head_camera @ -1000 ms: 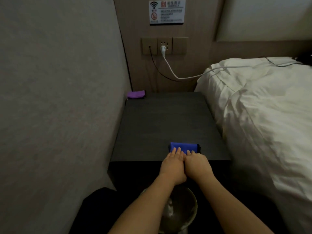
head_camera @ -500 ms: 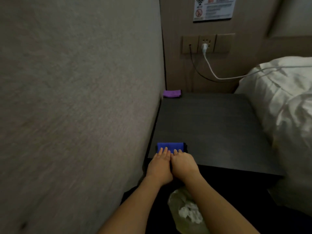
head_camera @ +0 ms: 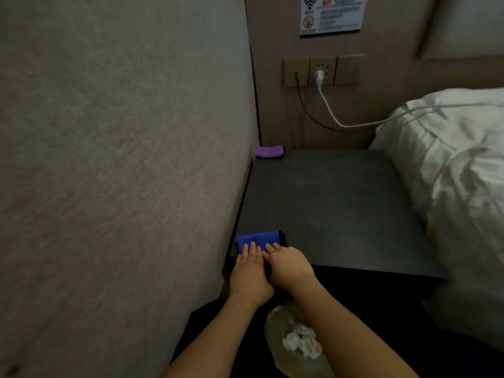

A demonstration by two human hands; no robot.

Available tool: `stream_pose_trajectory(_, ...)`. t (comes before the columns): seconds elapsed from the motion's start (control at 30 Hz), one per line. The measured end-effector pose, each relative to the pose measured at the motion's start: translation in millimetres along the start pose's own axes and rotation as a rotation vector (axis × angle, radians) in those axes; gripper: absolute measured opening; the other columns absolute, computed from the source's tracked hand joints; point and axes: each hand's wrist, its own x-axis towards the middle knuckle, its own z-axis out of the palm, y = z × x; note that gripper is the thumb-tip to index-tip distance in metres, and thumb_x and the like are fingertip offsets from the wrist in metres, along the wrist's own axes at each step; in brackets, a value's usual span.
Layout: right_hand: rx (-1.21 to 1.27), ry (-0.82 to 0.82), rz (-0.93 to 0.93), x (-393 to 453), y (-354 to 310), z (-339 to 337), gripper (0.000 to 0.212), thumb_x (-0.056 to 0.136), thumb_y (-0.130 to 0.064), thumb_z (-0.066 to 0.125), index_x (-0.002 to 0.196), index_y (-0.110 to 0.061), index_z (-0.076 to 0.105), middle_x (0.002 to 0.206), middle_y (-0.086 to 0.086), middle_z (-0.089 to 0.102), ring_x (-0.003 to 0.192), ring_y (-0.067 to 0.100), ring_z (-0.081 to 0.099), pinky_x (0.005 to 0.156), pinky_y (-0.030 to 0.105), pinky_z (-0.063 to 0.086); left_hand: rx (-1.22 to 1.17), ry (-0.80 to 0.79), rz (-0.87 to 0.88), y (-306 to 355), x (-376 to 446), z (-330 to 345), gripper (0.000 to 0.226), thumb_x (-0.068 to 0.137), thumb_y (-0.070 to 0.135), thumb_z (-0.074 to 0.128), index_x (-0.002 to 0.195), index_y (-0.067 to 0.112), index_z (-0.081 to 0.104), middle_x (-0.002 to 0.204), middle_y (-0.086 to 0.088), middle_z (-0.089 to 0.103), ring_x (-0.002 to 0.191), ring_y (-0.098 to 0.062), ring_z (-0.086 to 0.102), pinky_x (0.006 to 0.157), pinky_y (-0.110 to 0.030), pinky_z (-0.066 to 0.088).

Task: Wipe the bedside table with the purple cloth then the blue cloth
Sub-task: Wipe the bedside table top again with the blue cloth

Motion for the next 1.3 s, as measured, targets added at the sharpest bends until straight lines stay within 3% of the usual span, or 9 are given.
stream_pose_trajectory(0.57,0.08,0.079,0.435,-133.4,148.6,19.1,0.056,0.089,-0.023,0.04,0.144,-0.028,0.031,0.154,-0.003,0.029,0.141,0.01,0.028,0.105,0.031,0.037,0.137,-0.133,0.395,184.4,8.6,30.7,0.088,0.084,0.03,0.051,0.151,0.006,0.0,0.161,-0.013,-0.006,0.148,-0.026,-0.008,0.12,-0.038,-0.002)
stream_pose_trajectory(0.9,0.067,0.211,0.573,-163.7,192.7,31.8,0.06,0.087,-0.016,0.049,0.144,-0.026,0.034,0.152,-0.003,0.033,0.14,0.01,0.032,0.107,0.022,0.034,0.153,-0.22,0.542,240.4,25.1,25.0,0.089,0.085,0.026,0.055,0.152,0.005,0.0,0.161,-0.013,-0.005,0.149,-0.026,-0.008,0.12,-0.037,-0.001)
stream_pose_trajectory(0.93,0.058,0.276,0.562,-165.0,194.3,31.4,0.059,0.08,-0.014,0.061,0.137,-0.022,0.046,0.145,0.001,0.046,0.133,0.012,0.044,0.101,0.022,0.042,0.139,-0.225,0.548,243.5,26.7,24.9,0.088,0.085,0.026,0.054,0.152,0.005,0.001,0.161,-0.013,-0.005,0.149,-0.025,-0.007,0.12,-0.037,0.0)
stream_pose_trajectory(1.0,0.054,0.378,0.513,-167.7,197.1,26.4,0.062,0.041,-0.011,0.089,0.101,-0.014,0.074,0.106,0.006,0.073,0.094,0.015,0.071,0.067,0.021,0.057,0.06,-0.227,0.547,247.9,30.3,21.7,0.079,0.087,0.023,0.051,0.152,0.006,0.01,0.162,-0.012,0.003,0.149,-0.024,-0.001,0.12,-0.035,0.004)
stream_pose_trajectory(1.03,-0.002,0.412,0.494,-167.6,198.3,24.0,0.063,0.022,-0.012,0.093,0.083,-0.013,0.078,0.089,0.006,0.077,0.077,0.016,0.074,0.051,0.021,0.055,-0.027,-0.213,0.534,248.2,32.7,18.4,0.071,0.088,0.021,0.049,0.151,0.006,0.02,0.161,-0.011,0.012,0.149,-0.022,0.007,0.12,-0.034,0.01)
stream_pose_trajectory(1.1,0.003,0.46,0.498,-164.5,204.0,20.0,0.061,0.009,-0.01,0.091,0.069,-0.013,0.078,0.077,0.004,0.077,0.064,0.016,0.073,0.038,0.02,0.05,-0.292,-0.123,0.432,245.9,41.4,11.3,0.052,0.089,0.017,0.048,0.141,0.011,0.045,0.151,-0.008,0.039,0.141,-0.022,0.033,0.114,-0.03,0.027)
stream_pose_trajectory(1.17,0.01,0.493,0.502,-161.3,209.5,15.5,0.051,0.015,-0.003,0.089,0.064,-0.015,0.078,0.075,0.005,0.077,0.062,0.017,0.073,0.037,0.022,0.051,-0.515,0.043,0.283,243.5,51.8,5.4,0.044,0.09,0.014,0.047,0.132,0.014,0.057,0.138,-0.006,0.056,0.127,-0.022,0.049,0.105,-0.028,0.036)
stream_pose_trajectory(1.23,0.104,0.535,0.558,-154.4,216.9,9.5,0.03,0.034,0.003,0.085,0.059,-0.011,0.074,0.068,0.01,0.075,0.056,0.024,0.071,0.04,0.028,0.053,-0.547,0.164,0.148,244.0,65.2,2.2,0.042,0.092,0.02,0.048,0.134,0.014,0.053,0.135,-0.005,0.055,0.126,-0.022,0.048,0.104,-0.029,0.036)
stream_pose_trajectory(1.3,0.203,0.599,0.632,-144.7,224.3,2.0,0.016,0.05,0.007,0.078,0.058,-0.004,0.069,0.06,0.017,0.069,0.05,0.032,0.065,0.043,0.035,0.053,-0.468,0.106,0.019,246.3,78.9,2.8,0.045,0.092,0.032,0.052,0.134,0.015,0.051,0.135,-0.006,0.051,0.128,-0.024,0.043,0.105,-0.034,0.034)
